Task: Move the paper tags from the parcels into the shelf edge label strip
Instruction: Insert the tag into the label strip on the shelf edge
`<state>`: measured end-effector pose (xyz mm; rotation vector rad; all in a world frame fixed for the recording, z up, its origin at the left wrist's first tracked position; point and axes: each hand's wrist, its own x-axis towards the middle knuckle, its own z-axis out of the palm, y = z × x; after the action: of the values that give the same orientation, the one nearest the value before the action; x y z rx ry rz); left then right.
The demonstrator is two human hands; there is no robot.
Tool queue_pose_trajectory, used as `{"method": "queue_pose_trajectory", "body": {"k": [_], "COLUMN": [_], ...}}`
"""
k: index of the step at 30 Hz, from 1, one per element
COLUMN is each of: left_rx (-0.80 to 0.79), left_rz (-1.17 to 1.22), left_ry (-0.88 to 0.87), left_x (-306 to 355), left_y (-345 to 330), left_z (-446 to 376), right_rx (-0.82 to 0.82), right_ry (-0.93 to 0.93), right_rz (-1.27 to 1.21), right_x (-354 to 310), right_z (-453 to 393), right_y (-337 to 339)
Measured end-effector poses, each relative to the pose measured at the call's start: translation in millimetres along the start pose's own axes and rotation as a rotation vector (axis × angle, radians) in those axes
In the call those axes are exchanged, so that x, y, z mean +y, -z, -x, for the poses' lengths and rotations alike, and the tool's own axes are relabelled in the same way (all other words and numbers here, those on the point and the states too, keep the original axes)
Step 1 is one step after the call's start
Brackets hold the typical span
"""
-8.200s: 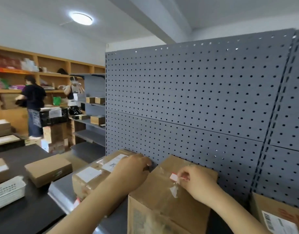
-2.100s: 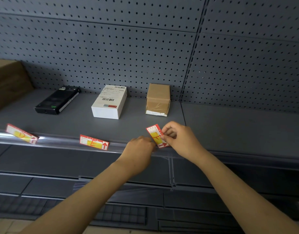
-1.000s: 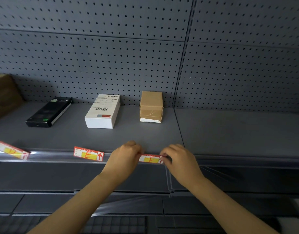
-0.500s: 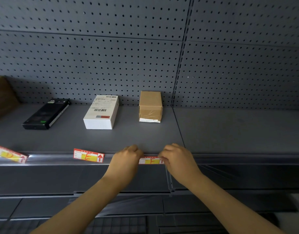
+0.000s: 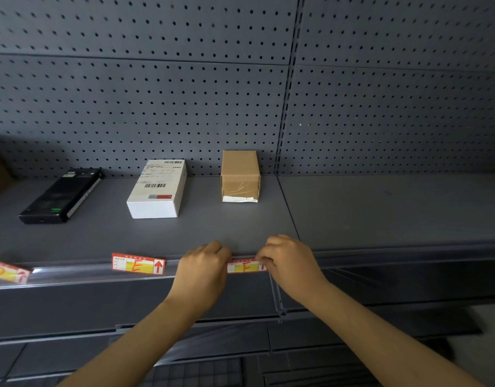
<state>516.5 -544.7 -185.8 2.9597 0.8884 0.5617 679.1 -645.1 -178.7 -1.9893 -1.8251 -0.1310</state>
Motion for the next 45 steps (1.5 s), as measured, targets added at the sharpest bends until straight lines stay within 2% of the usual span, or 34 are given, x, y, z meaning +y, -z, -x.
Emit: {"method": "queue_pose_trajectory", "body": {"k": [7, 13, 18, 25, 30, 35, 45], "left_rx": [0.015, -0.059, -0.062, -0.083, -0.104, -0.048, -0.090], "left_rz": [0.013, -0.055, -0.121, -0.220, -0.204, -0.195, -0.132], "left_ry": [-0.016, -0.030, 0.030, 0.167, 0.217, 0.172, 0.035], "left_x": [0.1, 0.8, -6.3, -41.8, -70.8, -112.4, -170.6], "left_y": [1.2, 8.1, 28.5, 55.7, 76.0, 86.9, 79.9], "left_z": [1.6, 4.2, 17.5, 39.6, 55.9, 65.0, 70.5], "right_rx": [-0.002, -0.111, -0.027, -0.082, -0.086, -0.068, -0.068], "right_ry": [0.012, -0.011, -0.058, -0.028, -0.012, -0.067, -0.217], "right_rz": [0.010, 0.131, -0.049, -0.129, -0.136, -0.096, -0.028], "right_x": [-1.2, -8.2, -25.2, -65.4, -99.1, -132.6, -185.7], "right_z": [2.5, 2.1, -1.8, -10.0, -20.0, -39.2, -64.4], "right_y": [0.8, 1.3, 13.5, 2.9, -9.2, -21.4, -49.5]}}
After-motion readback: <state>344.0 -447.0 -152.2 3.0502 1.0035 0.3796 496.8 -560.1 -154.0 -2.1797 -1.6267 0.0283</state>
